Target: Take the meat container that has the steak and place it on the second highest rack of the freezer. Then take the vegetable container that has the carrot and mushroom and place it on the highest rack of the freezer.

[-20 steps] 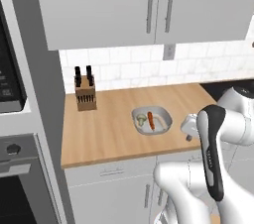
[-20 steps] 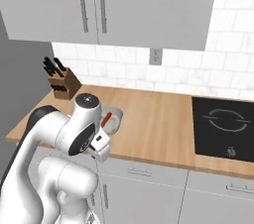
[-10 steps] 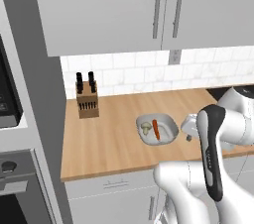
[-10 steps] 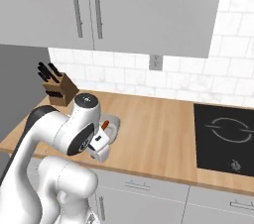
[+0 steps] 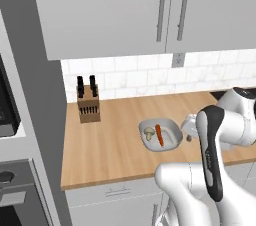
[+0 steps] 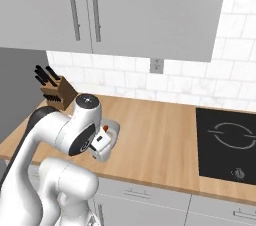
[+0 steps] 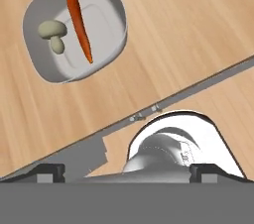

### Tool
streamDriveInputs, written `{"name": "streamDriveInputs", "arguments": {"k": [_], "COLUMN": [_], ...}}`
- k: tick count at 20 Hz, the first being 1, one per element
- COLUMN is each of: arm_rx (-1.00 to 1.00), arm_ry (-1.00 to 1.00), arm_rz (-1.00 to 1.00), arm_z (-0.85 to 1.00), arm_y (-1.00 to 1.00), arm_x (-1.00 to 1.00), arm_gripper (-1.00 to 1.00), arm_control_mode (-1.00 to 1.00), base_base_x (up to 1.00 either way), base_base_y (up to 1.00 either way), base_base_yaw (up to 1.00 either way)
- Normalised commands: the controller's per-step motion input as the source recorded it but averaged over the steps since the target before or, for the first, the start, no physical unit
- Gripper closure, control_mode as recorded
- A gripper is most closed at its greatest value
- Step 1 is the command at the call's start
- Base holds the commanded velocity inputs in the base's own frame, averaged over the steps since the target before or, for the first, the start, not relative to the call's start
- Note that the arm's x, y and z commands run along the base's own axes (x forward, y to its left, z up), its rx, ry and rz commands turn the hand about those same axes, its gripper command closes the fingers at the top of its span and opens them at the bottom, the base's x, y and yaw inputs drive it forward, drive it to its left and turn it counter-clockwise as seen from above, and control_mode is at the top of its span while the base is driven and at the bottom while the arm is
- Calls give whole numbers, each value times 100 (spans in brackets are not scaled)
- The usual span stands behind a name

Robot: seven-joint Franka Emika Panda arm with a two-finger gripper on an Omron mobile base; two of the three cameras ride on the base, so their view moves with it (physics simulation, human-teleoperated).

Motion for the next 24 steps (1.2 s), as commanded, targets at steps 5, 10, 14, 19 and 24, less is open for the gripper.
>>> {"name": "streamDriveInputs", "arguments": {"k": [5,10,14,19,24], "arm_rx": [3,12,12,3,0], "arm_ry": [2,14,24,8,10], "arm_rz": [-8,-17,-15,-15,-13], "arm_z": [-9,-42,-42,-16,-26], "arm_y": [0,0,-8,-33,-14], "arm_x": [98,71,77,19,-13], "arm_gripper": [-100,-100,-100,-100,-100], "arm_control_mode": [-100,-100,-100,-100,-100], "base_base_x": [0,0,0,0,0], "base_base_y": [0,0,0,0,0], "base_base_yaw": [0,0,0,0,0]}}
